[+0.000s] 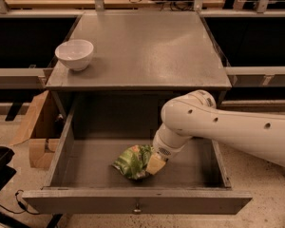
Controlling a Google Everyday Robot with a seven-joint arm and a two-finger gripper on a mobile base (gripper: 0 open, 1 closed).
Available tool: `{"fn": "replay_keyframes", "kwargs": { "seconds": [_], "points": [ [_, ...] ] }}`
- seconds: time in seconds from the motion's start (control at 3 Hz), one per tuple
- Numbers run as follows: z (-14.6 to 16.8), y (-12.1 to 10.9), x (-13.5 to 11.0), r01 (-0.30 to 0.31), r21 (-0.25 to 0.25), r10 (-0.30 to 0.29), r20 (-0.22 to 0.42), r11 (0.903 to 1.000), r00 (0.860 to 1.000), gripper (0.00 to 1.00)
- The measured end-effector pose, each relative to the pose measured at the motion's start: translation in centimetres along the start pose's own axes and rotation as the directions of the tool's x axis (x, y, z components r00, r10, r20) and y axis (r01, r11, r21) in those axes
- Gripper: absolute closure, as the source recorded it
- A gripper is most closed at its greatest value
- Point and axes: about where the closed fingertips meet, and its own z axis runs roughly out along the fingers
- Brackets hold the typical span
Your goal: Pick green jalapeno chip bag from top drawer and place on counter
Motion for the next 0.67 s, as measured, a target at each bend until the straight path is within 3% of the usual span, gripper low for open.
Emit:
{"fn": "replay_keyframes", "kwargs": {
  "seconds": [0.33,0.67],
  "points": [
    [0.00,0.00,0.00,0.000,0.000,0.000,0.000,1.0000,1.000,0.20],
    [0.00,0.00,0.00,0.000,0.000,0.000,0.000,1.0000,1.000,0.00]
  ]
}}
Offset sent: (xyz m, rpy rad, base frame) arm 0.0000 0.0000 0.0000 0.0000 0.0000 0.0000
